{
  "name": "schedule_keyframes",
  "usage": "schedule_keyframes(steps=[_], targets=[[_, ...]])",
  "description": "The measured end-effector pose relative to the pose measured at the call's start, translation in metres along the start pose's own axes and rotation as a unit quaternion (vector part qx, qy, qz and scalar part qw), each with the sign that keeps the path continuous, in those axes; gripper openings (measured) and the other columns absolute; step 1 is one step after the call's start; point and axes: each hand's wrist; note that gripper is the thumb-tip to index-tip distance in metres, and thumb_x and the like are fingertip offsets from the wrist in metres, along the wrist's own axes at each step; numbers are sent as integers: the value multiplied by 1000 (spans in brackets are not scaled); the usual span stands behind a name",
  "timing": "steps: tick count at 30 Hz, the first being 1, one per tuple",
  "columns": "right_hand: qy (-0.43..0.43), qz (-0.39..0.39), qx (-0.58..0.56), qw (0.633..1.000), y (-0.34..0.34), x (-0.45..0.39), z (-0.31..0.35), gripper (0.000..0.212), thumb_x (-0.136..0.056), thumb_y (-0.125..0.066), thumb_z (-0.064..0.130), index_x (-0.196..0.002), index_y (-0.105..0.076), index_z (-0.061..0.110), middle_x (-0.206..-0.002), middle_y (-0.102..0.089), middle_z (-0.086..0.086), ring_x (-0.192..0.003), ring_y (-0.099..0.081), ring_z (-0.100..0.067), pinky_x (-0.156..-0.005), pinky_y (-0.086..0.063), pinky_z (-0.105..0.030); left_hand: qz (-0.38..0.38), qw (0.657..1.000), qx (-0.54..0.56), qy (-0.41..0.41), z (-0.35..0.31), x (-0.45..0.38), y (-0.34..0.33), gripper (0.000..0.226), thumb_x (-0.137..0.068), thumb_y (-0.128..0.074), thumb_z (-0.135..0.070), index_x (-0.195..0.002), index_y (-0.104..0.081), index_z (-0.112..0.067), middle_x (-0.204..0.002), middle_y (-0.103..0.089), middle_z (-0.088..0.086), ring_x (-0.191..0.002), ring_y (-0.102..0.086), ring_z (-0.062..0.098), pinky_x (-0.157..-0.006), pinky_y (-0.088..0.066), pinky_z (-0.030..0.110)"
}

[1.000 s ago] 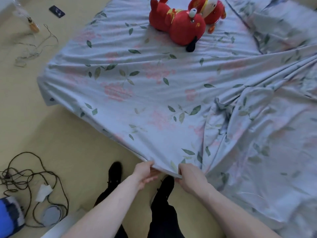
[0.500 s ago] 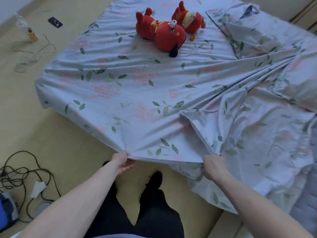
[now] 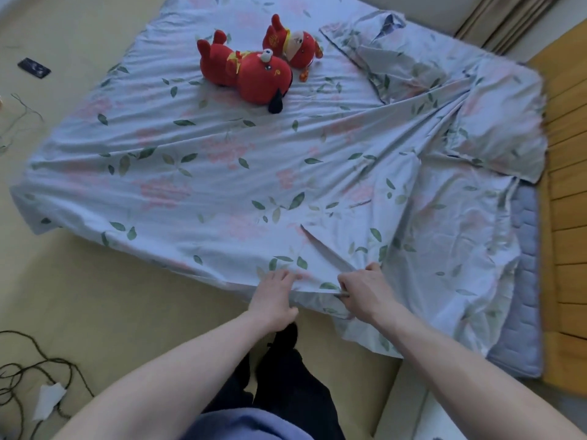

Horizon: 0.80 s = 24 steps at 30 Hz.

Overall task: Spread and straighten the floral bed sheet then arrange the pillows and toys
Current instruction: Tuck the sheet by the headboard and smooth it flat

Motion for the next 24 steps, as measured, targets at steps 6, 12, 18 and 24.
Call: schedule_keyframes(steps=[6, 12, 18, 24], targets=[[-6, -11, 15, 1000, 10, 12, -11, 32, -92, -63, 45, -75, -46, 26, -76, -67, 1, -64, -49, -26, -85, -34, -37, -56, 994, -72, -59, -54, -16, 7, 10, -94, -54, -22, -90, -63, -22, -90, -62, -2, -90, -59, 26, -73, -41, 37], [-22, 62, 99, 993, 7, 23, -49, 11, -88, -55, 14, -86, -59, 24, -89, -69, 0, -83, -61, -27, -79, -25, -36, -73, 996, -21, -54, -48, -7, 13, 11, -90, -54, -16, -83, -57, -24, -82, -56, -8, -77, -55, 20, -66, -44, 35], [22, 118, 187, 975, 6, 18, -107, 17, -90, -49, 13, -86, -61, 24, -100, -69, -3, -99, -52, -26, -92, -32, -39, -111, 993, -2, 39, -62, 10, -6, 15, -89, -52, -15, -83, -55, -28, -79, -53, -10, -74, -51, 16, -62, -37, 32], [63, 136, 231, 961, 4, 30, -196, 18, -87, -56, 9, -89, -54, 27, -102, -68, -5, -111, -49, -28, -97, -32, -43, -126, 979, 7, 162, -90, 9, -32, 20, -85, -50, -14, -86, -60, -31, -85, -59, -13, -77, -55, 16, -64, -40, 31]])
Point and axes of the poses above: each hand's wrist, its own x-axis away from the middle knuckle, its own y-axis out of the back of the hand, z = x × y
